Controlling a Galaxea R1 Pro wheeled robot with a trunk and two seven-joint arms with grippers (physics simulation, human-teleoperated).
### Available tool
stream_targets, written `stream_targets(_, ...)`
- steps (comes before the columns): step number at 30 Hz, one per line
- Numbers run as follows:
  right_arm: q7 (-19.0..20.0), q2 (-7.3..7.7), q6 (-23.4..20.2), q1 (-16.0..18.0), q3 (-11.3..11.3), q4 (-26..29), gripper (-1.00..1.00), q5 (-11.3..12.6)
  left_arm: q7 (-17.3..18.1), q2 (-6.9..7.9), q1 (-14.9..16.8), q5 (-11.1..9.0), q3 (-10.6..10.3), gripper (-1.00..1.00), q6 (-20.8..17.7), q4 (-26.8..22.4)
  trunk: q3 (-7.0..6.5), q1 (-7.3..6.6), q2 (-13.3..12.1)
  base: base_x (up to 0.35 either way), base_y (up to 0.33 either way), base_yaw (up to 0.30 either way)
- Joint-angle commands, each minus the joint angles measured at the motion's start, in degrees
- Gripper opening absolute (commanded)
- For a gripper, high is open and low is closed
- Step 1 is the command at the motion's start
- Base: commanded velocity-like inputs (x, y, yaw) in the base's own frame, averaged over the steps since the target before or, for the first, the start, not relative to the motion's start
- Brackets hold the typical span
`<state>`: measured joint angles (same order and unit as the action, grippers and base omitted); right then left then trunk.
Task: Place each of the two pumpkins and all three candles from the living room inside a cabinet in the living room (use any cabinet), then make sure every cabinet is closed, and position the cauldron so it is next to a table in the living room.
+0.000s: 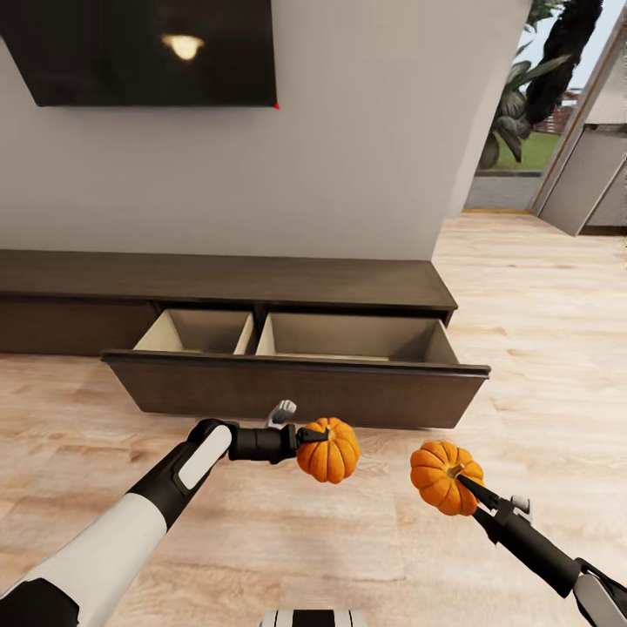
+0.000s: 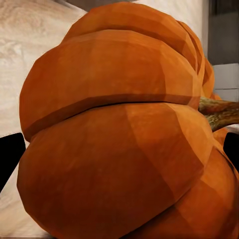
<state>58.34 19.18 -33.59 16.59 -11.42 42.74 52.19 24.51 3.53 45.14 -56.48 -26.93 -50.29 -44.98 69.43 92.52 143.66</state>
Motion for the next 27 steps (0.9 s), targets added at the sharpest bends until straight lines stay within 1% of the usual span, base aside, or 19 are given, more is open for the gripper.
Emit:
stream_targets(1,0.02,0.02,-0.36,0.02,-0.01,-0.02,-1.0,0.27,0.16,0.04,0.04,0.31,-0.14,-1.0,-0.32,0.03,-0.18,-0.03,0.0,0.0,0.0,0.0)
stream_targets(3,0.02,0.05,-0.35,0.02,-0.02,-0.02,-1.0,0.28,0.12,0.04,0.06,0.4,-0.14,-1.0,-1.86,0.17,-0.63,-0.09,-0.03,0.0,0.0,0.0)
stream_targets(6,0.02,0.03,-0.36,0.02,-0.04,-0.02,-1.0,0.28,0.11,0.06,0.04,0.49,-0.19,-1.0,-2.89,0.23,-1.29,-0.16,-0.07,-0.057,0.0,0.0)
stream_targets(13,-0.23,0.06,-0.35,0.02,-0.09,-0.02,-1.0,0.31,0.06,0.04,0.09,0.7,-0.2,-1.0,-3.3,0.17,-2.84,-0.34,-0.16,-0.215,0.0,0.0)
stream_targets(17,-2.68,0.03,-0.33,0.02,-0.37,0.21,-1.0,0.43,0.05,0.13,0.08,0.72,-0.24,-1.0,-3.37,0.02,-3.73,-0.45,-0.21,-0.059,0.0,0.0)
stream_targets(21,-3.98,-0.07,-0.49,0.04,-0.11,1.16,-1.0,0.31,0.02,0.15,0.1,0.92,-0.3,-1.0,-3.29,0.11,-4.62,-0.55,-0.27,-0.016,0.0,0.0)
stream_targets(23,-5.46,-0.11,-0.86,0.36,0.09,1.81,-1.0,0.25,-0.04,0.15,0.11,0.99,-0.31,-1.0,-3.27,0.13,-5.06,-0.6,-0.29,-0.005,0.0,0.0)
stream_targets(24,-8.05,-0.14,-1.73,1.0,0.4,2.62,-1.0,0.26,-0.28,0.16,0.12,1.03,-0.31,-1.0,-3.26,0.14,-5.28,-0.63,-0.31,-0.003,0.0,0.0)
stream_targets(25,-12.05,-0.18,-3.57,2.41,1.09,3.54,-1.0,0.32,-0.92,0.16,0.12,1.06,-0.32,-1.0,-3.25,0.14,-5.5,-0.65,-0.32,-0.002,0.0,0.0)
stream_targets(26,-16.99,-0.22,-5.63,4.75,1.9,4.41,-1.0,0.54,-1.93,0.16,0.12,1.05,-0.32,-1.0,-3.21,0.1,-5.72,-0.68,-0.33,-0.001,0.0,0.0)
stream_targets(27,-21.06,-0.27,-7.08,6.74,2.45,4.92,-1.0,0.7,-2.8,0.16,0.12,1.04,-0.32,-1.0,-3.19,0.0,-5.94,-0.7,-0.35,0.0,0.0,0.0)
